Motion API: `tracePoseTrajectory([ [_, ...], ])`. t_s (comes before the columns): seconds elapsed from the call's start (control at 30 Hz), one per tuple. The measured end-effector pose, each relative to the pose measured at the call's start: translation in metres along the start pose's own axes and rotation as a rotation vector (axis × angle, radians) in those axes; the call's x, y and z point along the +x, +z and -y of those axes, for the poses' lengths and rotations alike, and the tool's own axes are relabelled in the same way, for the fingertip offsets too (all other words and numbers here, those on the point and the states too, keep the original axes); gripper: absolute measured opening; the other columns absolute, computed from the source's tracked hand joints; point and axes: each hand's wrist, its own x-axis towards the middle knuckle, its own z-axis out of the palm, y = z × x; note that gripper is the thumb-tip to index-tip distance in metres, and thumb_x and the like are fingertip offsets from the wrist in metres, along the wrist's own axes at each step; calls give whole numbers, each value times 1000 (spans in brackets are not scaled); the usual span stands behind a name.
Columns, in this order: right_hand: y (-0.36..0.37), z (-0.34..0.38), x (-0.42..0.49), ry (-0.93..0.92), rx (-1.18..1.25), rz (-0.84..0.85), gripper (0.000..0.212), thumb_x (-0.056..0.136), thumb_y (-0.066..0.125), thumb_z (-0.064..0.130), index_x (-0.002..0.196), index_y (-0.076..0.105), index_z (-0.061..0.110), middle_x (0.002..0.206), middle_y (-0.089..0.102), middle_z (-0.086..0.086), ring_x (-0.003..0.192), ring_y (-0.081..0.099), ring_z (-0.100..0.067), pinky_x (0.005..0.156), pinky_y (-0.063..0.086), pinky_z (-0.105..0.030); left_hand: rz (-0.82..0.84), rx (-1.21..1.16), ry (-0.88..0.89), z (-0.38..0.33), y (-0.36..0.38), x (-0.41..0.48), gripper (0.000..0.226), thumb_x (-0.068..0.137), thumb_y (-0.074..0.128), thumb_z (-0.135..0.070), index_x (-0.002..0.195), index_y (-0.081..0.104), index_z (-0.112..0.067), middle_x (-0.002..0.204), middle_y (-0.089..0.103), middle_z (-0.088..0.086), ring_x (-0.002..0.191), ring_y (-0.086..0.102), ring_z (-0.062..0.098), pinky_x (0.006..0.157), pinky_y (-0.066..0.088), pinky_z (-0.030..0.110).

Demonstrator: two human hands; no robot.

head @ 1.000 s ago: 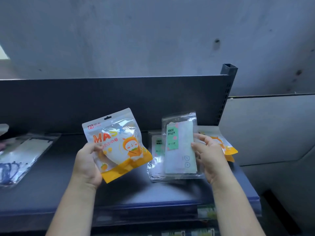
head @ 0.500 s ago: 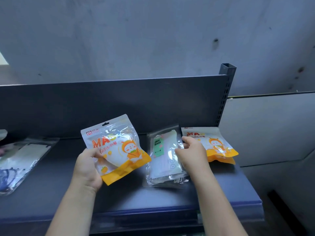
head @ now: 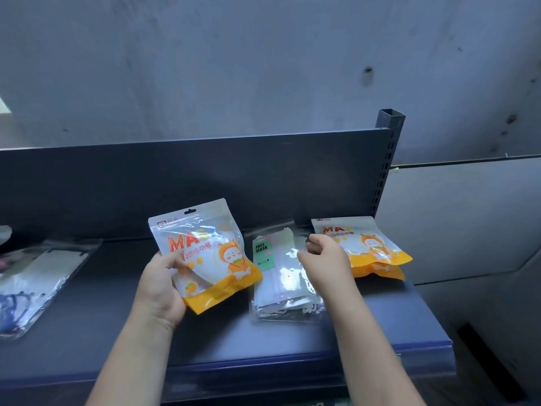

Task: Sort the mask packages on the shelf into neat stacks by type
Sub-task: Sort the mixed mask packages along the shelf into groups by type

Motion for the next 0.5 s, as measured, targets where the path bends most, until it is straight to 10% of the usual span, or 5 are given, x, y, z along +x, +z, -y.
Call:
tracePoseTrajectory([
  [0.27,4,-8,0,-39,-15,-89,59,84,51,-10,138,64,11,131,69,-5,118,62,-19,88,48,-27,-32,-23,-21,6,-4,-1,56,89,46,5,141,58,-8,133,70,20,119,68,44,104,51,65],
  [0.5,2,-9,-1,-79,-46,-172,56,82,53,-8,132,67,11,122,70,-4,111,62,-20,85,48,-27,-34,-19,-41,11,0,-2,49,91,46,4,135,60,-11,132,70,20,119,67,44,96,55,59],
])
